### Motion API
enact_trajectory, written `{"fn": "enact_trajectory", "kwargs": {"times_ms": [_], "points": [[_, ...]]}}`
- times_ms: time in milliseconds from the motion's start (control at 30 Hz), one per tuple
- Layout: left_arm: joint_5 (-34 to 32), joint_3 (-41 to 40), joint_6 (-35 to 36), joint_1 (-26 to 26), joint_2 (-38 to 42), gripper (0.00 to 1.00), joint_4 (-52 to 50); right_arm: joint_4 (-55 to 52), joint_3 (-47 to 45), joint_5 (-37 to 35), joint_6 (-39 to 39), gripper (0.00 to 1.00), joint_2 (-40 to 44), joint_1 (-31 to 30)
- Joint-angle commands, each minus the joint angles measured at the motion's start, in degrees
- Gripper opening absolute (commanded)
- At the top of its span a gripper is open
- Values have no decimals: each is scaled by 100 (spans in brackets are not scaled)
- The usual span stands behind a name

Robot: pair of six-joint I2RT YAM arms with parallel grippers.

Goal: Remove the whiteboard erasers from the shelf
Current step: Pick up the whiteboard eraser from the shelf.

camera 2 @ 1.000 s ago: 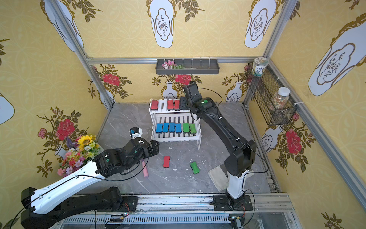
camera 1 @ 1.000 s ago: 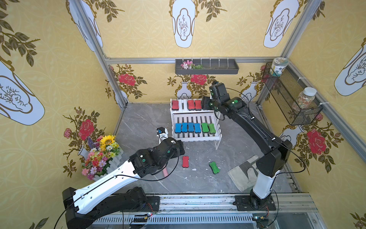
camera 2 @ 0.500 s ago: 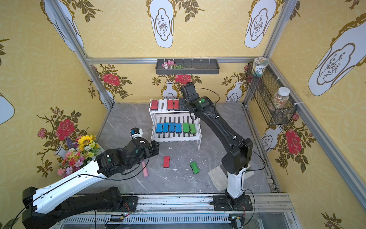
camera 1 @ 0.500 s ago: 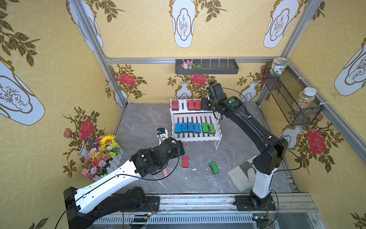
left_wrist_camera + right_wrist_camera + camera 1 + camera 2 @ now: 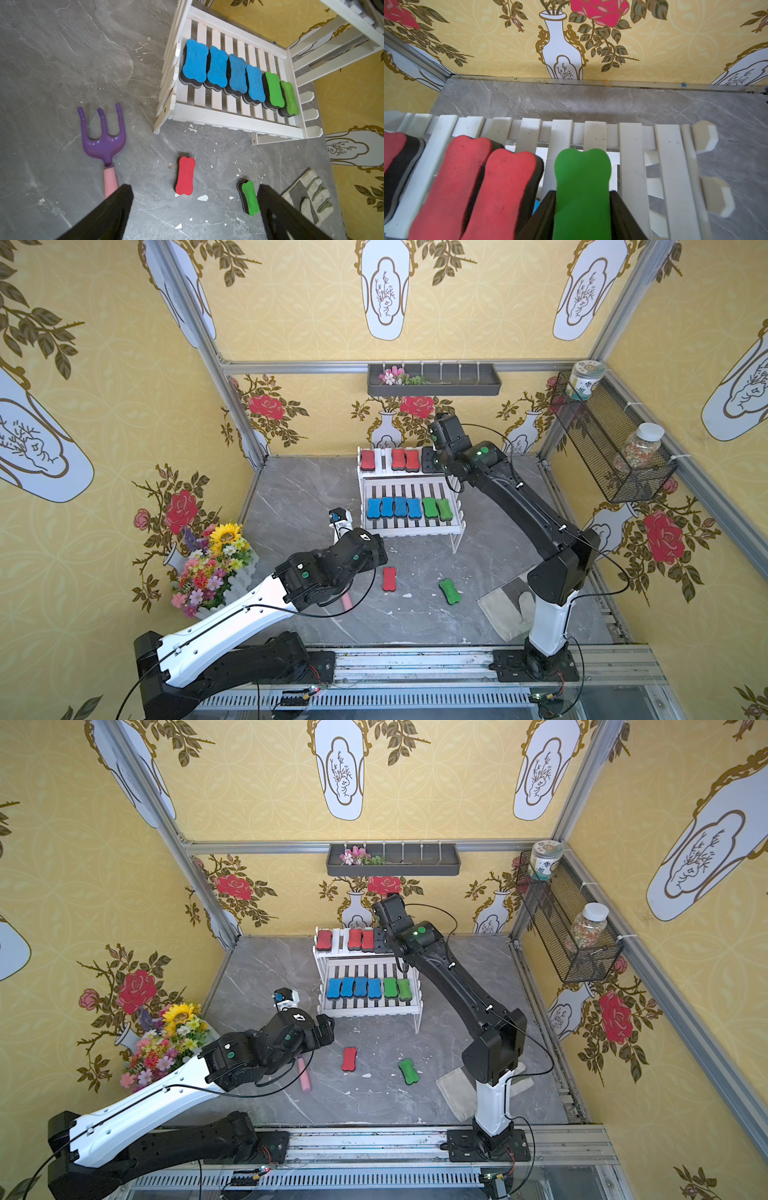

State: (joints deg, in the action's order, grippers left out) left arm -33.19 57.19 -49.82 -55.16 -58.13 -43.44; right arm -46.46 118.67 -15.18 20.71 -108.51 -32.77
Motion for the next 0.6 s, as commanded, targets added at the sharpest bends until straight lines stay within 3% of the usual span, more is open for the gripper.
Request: {"fn": "enact_trajectory", "kwargs": {"times_ms": [0,233,567], "points": [[32,-28,-8,10,-14,99,46,163,7,37,-49,43,78,8],[26,45,0,20,-6,100,12,354,-211,331,-29,41,484,4],[-84,91,8,49,82,100,-59,964,-1769,815,364,41,1945,-103]]}}
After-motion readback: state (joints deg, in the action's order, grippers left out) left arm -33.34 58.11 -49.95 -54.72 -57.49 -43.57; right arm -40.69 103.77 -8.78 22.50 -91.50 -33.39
